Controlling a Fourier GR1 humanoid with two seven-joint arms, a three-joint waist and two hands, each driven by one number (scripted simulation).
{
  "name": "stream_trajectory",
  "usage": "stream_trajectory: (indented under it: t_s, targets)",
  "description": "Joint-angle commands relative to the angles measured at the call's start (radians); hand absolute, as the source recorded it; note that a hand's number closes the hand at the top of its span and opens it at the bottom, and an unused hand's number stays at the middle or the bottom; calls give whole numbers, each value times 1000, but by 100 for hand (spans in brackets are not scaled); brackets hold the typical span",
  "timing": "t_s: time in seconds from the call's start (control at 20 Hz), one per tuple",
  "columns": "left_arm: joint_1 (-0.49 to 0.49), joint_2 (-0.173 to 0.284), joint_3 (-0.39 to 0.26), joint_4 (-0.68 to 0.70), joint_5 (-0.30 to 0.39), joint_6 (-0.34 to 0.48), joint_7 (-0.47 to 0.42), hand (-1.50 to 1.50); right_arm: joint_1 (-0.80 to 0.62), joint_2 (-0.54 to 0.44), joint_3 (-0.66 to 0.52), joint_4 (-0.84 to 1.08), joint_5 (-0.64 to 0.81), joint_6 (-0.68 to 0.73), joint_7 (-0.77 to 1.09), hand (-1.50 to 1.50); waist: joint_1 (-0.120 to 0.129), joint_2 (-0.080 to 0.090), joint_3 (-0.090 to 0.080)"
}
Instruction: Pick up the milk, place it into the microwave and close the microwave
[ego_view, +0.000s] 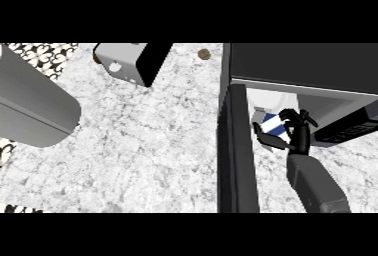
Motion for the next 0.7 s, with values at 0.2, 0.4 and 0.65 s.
stream_trajectory:
  t_s: [0.2,0.4,0.65]
  targets:
    - [-26,21,9,3,3,14,24,-150,-172,-172,40,6,37,26,115,150,56,36,2]
    - [-38,30,3,10,-1,16,38,-150,-213,-114,50,-19,12,95,102,-150,60,27,5]
    - [-62,51,9,-3,3,21,55,-150,-271,-137,145,63,96,121,208,-150,83,28,0]
